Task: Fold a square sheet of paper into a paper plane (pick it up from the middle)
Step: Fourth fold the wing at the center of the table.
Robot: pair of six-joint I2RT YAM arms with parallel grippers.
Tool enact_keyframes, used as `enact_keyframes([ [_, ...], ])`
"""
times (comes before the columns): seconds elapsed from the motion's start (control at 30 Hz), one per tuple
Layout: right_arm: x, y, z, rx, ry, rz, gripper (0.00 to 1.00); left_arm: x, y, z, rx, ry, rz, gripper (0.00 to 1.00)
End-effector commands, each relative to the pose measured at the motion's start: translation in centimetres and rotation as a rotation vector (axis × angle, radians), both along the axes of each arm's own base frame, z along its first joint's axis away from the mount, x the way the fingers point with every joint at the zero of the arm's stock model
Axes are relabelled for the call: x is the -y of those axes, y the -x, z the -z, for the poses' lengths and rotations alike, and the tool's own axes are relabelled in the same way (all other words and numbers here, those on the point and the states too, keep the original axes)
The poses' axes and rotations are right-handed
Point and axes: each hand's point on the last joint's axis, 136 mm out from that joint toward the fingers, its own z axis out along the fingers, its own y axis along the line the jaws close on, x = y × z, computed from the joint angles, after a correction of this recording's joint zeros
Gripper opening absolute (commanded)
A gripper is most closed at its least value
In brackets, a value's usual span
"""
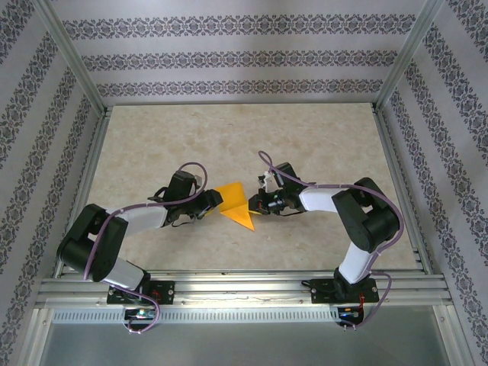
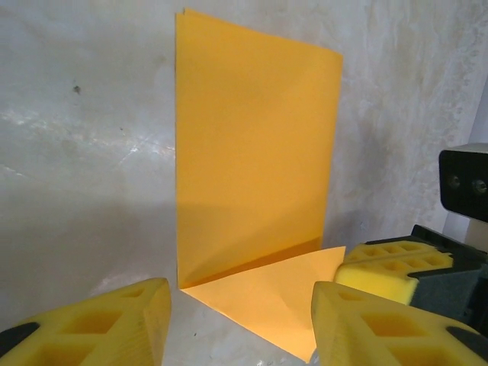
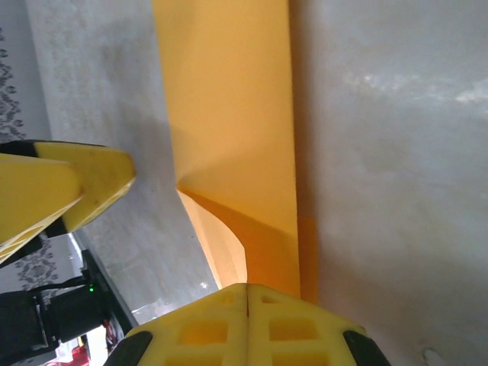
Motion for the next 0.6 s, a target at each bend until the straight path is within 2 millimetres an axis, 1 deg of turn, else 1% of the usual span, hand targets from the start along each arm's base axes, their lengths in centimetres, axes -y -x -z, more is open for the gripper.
enact_keyframes([
  [0.0,-0.4,-0.2,-2.1,0.038,-0.084,-0.01,0.02,-0.1,-0.7,-0.5,0.008,0.016,-0.003,0.53],
  [0.17,-0.4,-0.3,-2.7,0.044,-0.12,-0.009,0.02,0.2,-0.8,-0.3,-0.005,0.029,0.005,0.54],
  [0.4,-0.1,-0.4,-2.6,0.035,-0.161,0.016,0.01,0.4,-1.0,-0.2,-0.009,0.047,-0.003,0.54],
  [0.57,-0.2,-0.8,-3.3,0.038,-0.231,0.045,0.0,0.7,-1.2,-0.1,-0.014,0.066,0.003,0.54],
])
